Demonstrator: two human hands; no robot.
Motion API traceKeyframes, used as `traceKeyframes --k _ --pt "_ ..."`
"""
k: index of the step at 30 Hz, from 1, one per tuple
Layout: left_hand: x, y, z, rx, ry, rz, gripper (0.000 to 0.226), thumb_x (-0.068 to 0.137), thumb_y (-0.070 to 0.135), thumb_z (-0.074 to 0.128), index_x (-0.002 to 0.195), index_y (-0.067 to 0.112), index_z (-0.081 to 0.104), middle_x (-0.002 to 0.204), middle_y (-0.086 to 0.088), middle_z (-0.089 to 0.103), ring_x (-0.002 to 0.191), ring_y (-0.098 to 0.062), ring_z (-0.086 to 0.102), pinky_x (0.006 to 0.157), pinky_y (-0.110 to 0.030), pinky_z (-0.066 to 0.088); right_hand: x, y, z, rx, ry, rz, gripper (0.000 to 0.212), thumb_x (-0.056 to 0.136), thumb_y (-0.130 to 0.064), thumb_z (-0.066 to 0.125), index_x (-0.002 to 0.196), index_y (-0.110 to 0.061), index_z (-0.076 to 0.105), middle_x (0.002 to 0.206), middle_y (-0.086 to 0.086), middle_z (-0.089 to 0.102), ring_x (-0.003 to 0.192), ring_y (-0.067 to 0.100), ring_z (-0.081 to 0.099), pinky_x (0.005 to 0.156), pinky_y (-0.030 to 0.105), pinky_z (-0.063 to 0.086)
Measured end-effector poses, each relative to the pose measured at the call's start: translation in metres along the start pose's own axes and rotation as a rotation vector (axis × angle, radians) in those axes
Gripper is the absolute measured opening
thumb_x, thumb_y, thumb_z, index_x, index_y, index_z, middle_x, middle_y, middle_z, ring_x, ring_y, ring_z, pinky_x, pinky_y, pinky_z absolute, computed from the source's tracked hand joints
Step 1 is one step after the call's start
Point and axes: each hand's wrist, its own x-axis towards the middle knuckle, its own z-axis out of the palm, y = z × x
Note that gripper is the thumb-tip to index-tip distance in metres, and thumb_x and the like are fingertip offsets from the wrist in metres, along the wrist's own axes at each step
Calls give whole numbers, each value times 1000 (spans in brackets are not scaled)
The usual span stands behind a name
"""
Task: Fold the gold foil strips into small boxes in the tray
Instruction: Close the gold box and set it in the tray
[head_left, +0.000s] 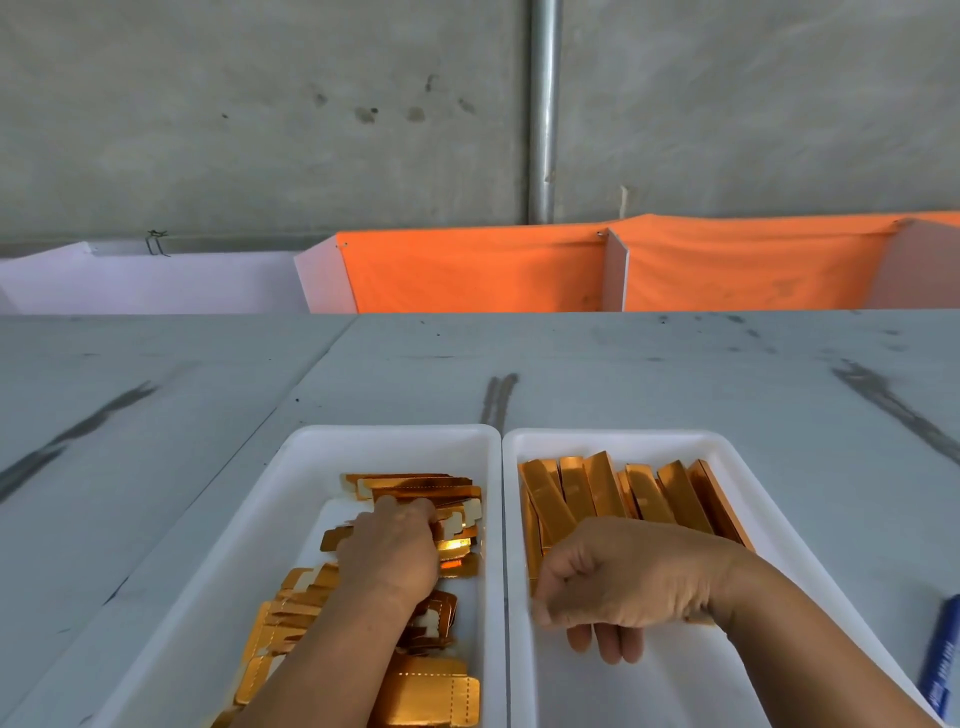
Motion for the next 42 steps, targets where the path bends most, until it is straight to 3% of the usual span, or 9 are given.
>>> traceKeyframes --k 4,8,10,12,19,26,29,35,42 --pt "2 1 1 -64 49 -25 40 94 22 53 131 33 44 116 1 49 107 -20 54 90 -33 49 4 -1 4 141 343 -116 18 95 -33 63 87 -20 72 68 -10 68 53 3 59 49 16 46" --pt "2 0 4 12 -9 -82 58 91 29 56 142 36 31 147 -3 30 136 -29 31 110 -46 33 13 1 10 14 709 -253 10 94 -27 63 90 -30 71 75 -12 68 69 4 62 64 16 53" --pt "4 1 4 31 -106 -112 65 90 30 56 146 34 24 151 -4 26 140 -29 23 112 -48 26 16 3 14 -55 712 -261 10 94 -29 62 96 -30 71 81 -11 68 80 -2 62 68 12 50" --pt "4 1 5 53 -146 -120 59 87 31 56 141 33 33 141 -3 37 132 -28 35 108 -46 33 20 4 16 -102 663 -261 10 95 -29 61 93 -31 70 80 -14 66 78 -3 61 65 12 47" --pt "7 3 3 -20 8 -30 24 92 31 54 115 33 60 110 2 51 100 -19 53 89 -36 50 24 8 14 -141 669 -257 16 96 -26 59 84 -27 69 77 -11 67 73 7 64 65 19 55" --pt "5 3 6 30 -71 -24 49 90 29 53 136 35 41 123 0 53 110 -22 53 91 -33 46 27 10 15 -145 684 -269 17 96 -24 60 82 -25 69 72 -11 65 71 8 63 61 15 52" --pt "5 4 6 54 -96 -73 46 87 31 55 132 37 45 125 -3 44 114 -25 46 95 -33 43 28 10 15 -149 679 -264 17 96 -23 60 82 -25 69 75 -11 66 75 8 64 66 16 54" --pt "6 1 7 42 11 -58 23 86 33 60 109 35 58 98 5 40 104 -20 47 89 -32 46 27 9 15 -157 680 -248 18 96 -23 60 80 -26 68 70 -12 64 69 5 62 59 14 50" --pt "7 6 -5 -1 193 50 19 94 41 52 106 32 64 100 6 61 94 -16 55 83 -31 48 27 9 15 -141 686 -251 17 97 -25 59 84 -27 69 72 -13 64 67 1 61 58 13 48"
